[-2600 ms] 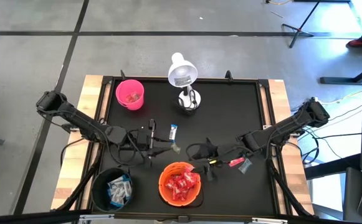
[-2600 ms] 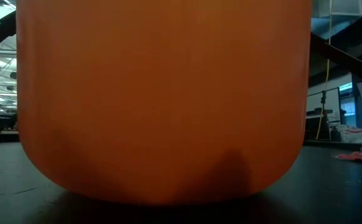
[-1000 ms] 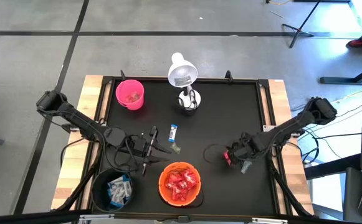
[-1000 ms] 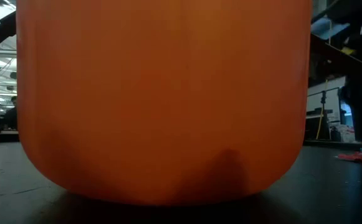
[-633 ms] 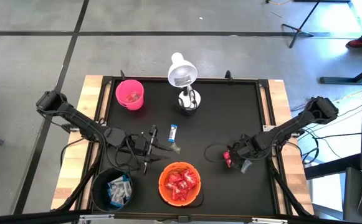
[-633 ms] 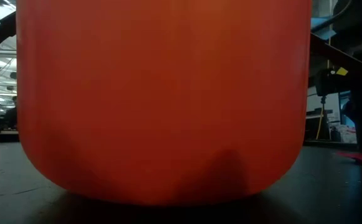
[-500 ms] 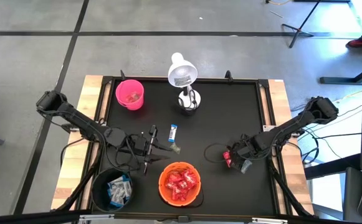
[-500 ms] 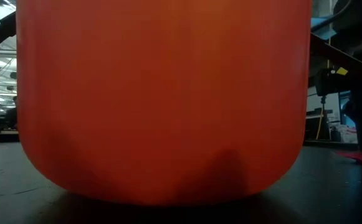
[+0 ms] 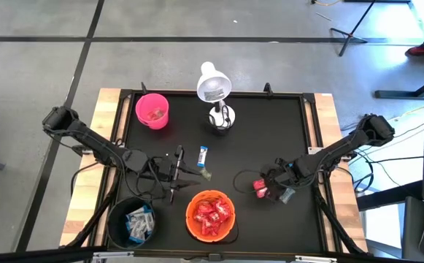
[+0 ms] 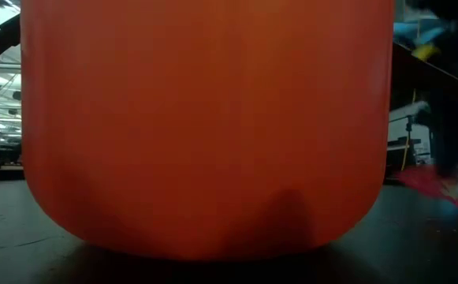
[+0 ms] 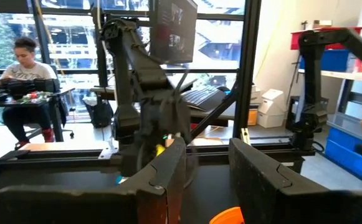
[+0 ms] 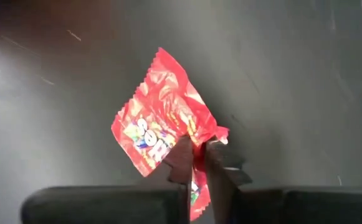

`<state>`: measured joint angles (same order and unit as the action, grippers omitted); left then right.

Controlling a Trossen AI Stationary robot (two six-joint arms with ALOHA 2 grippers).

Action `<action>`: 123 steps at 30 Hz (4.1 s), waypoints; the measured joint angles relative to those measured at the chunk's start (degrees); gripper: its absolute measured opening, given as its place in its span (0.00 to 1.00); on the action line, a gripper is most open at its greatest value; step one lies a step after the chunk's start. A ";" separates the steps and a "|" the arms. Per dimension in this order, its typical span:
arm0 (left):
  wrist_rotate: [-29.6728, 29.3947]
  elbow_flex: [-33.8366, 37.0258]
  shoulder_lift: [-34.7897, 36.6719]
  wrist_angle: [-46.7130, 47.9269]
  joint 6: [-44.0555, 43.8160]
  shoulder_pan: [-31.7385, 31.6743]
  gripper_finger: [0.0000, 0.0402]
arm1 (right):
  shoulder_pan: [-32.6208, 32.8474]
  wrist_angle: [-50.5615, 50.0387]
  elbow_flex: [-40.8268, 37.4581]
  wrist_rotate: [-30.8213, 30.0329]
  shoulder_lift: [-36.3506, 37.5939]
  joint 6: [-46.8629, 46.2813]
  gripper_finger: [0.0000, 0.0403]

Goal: Sort candy
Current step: Put the red candy into the orange bucket

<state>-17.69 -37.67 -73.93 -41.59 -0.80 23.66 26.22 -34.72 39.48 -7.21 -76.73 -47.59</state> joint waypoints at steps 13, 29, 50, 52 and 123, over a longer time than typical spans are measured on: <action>-0.47 0.00 0.00 0.03 -0.04 -0.02 0.28 | 0.00 -4.93 15.04 -7.81 0.04 8.77 0.00; -13.06 -0.03 -0.51 5.71 -12.13 -4.77 0.29 | -0.18 0.27 26.44 -33.89 0.11 20.09 0.00; -2.69 -3.05 -16.07 -8.10 -17.07 -13.24 0.47 | -11.38 16.22 26.58 -22.97 -4.87 29.64 0.00; -3.34 -3.82 -16.52 -6.88 -17.05 -13.54 0.47 | -11.41 16.80 26.58 -22.19 -5.38 29.88 0.00; 7.71 -25.58 -15.33 38.05 2.24 5.83 0.17 | -0.72 -37.97 46.30 -15.61 -3.80 14.41 0.48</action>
<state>-9.98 -63.25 -89.26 -3.54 1.44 29.49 25.50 -72.69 85.78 -22.82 -80.53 -33.19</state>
